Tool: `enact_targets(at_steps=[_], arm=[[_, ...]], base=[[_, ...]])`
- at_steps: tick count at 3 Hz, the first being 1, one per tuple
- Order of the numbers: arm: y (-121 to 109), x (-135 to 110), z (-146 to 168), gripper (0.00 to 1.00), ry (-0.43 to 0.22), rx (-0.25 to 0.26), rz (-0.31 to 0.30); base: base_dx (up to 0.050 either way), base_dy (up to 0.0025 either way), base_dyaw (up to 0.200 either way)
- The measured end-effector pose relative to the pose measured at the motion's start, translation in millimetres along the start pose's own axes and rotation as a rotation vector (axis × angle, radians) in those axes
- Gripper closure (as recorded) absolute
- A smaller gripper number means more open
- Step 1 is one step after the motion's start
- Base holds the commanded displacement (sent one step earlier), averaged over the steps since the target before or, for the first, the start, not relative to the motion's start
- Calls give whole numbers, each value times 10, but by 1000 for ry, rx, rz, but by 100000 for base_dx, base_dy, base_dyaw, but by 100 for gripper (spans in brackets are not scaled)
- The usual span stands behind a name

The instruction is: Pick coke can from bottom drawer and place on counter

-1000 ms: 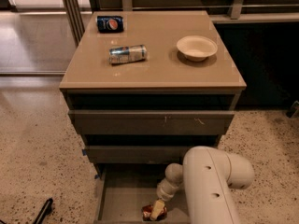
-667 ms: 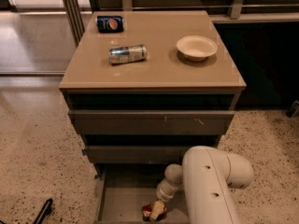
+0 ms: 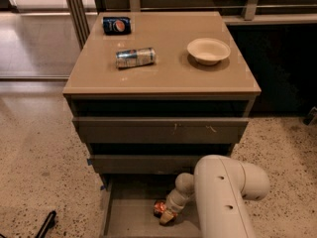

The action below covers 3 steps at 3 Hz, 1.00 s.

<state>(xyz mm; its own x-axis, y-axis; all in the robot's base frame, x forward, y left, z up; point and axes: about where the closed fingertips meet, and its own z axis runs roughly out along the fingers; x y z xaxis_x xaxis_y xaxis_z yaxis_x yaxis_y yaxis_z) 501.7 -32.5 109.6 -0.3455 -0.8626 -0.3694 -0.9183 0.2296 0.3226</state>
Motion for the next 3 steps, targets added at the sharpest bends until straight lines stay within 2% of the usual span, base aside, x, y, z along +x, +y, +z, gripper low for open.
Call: enact_targets(at_steps=[2, 3], arm=[[0, 0, 0, 91, 0, 0, 0], [0, 0, 0, 100, 0, 0, 0]], base=[[0, 0, 0], [0, 0, 0]])
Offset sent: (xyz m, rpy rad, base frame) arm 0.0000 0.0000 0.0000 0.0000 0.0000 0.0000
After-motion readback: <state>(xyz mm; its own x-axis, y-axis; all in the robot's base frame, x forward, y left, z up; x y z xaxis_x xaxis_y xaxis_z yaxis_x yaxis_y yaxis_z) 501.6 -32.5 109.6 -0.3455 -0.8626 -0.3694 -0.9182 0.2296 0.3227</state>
